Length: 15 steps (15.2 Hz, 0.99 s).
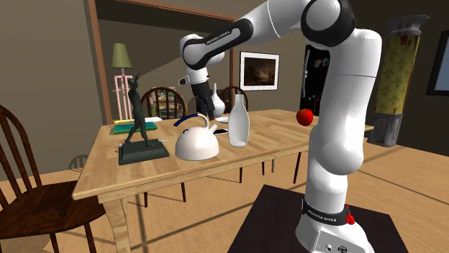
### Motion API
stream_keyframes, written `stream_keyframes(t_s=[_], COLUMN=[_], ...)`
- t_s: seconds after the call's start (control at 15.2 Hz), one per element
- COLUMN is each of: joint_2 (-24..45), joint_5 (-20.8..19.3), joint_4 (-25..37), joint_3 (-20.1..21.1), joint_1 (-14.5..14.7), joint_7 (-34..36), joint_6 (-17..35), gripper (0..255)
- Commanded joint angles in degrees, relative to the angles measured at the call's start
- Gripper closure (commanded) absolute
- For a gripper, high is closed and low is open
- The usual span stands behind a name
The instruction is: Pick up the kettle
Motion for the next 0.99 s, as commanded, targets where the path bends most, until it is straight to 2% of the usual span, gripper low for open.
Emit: stream_keyframes(t_s=[0.0, 0.2, 0.26, 0.92], joint_2=[0.2, 0.4, 0.3, 0.3], joint_5=[-0.1, -0.1, -0.1, -0.1], joint_4=[-1.3, -2.3, -2.5, -1.6], joint_3=[-0.1, -0.1, -0.2, -0.1], joint_1=[-0.1, -0.1, -0.1, -0.1], joint_7=[0.1, 0.3, 0.3, 0.2], joint_6=[1.5, 2.7, 2.8, 1.9], gripper=[0, 0, 255, 255])
